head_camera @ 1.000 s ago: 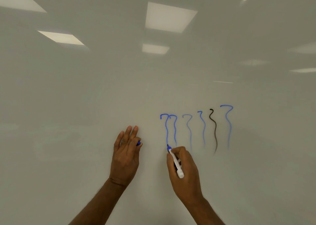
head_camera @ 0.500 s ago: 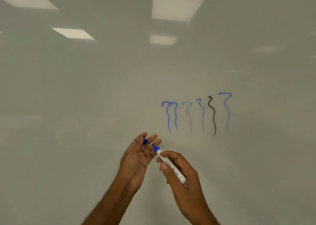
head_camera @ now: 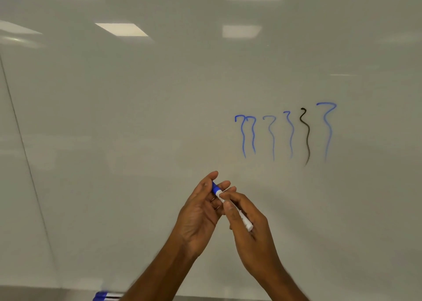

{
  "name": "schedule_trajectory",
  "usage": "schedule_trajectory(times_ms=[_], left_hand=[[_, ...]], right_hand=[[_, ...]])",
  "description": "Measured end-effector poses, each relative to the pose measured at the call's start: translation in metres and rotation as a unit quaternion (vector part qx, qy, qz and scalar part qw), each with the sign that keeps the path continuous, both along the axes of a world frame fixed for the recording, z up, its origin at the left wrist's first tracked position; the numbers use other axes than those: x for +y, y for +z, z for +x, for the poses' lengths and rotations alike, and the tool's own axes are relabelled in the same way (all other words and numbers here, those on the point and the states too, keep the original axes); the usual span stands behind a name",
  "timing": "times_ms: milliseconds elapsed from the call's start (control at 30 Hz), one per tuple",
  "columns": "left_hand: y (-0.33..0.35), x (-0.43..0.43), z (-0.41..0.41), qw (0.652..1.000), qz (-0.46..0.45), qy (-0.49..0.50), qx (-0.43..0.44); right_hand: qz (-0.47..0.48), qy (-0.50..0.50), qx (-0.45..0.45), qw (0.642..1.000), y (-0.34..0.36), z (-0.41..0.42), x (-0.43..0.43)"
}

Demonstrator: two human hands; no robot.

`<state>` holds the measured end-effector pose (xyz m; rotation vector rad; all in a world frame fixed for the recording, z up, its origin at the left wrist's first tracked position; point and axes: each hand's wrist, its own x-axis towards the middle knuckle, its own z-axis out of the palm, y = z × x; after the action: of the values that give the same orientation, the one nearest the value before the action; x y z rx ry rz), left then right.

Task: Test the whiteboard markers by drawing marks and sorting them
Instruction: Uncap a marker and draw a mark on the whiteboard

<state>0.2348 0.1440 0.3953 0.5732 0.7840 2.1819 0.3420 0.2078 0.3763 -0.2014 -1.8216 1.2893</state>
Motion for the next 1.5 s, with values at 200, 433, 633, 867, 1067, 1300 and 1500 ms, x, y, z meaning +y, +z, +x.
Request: schedule_trajectory(times_ms=[200, 433, 633, 867, 1067, 1300, 1500], left_hand=[[-0.012, -0.001, 0.005, 1.000, 0.002, 0.027, -0.015], [-0.043, -0.013, 0.004, 0.998, -0.022, 0.044, -0.049], [-0.087, -0.038, -0.012, 0.995, -0.080, 0.055, -0.038], [-0.155, -0.075, -0.048, 0.983, -0.157, 0.095, -0.022], [-0.211, -0.092, -0.084, 0.964, -0.251, 0.091, 0.016], [-0.293, -0.121, -0.124, 0.849, -0.457, 0.224, 0.142], [-0.350, -0.132, -0.128, 0.740, -0.568, 0.242, 0.267]], right_hand=[[-0.006, 0.000, 0.031, 1.000, -0.004, -0.002, -0.003], [-0.017, 0.020, -0.011, 1.000, -0.025, -0.008, -0.010], [-0.098, -0.005, -0.053, 0.994, -0.066, -0.011, -0.013], [-0.273, -0.014, -0.116, 0.955, -0.131, -0.016, -0.023], [-0.348, -0.043, -0.182, 0.919, -0.177, -0.048, -0.022], [-0.338, -0.088, -0.256, 0.902, -0.239, -0.079, 0.009], [-0.317, -0.089, -0.306, 0.893, -0.288, -0.110, 0.023]])
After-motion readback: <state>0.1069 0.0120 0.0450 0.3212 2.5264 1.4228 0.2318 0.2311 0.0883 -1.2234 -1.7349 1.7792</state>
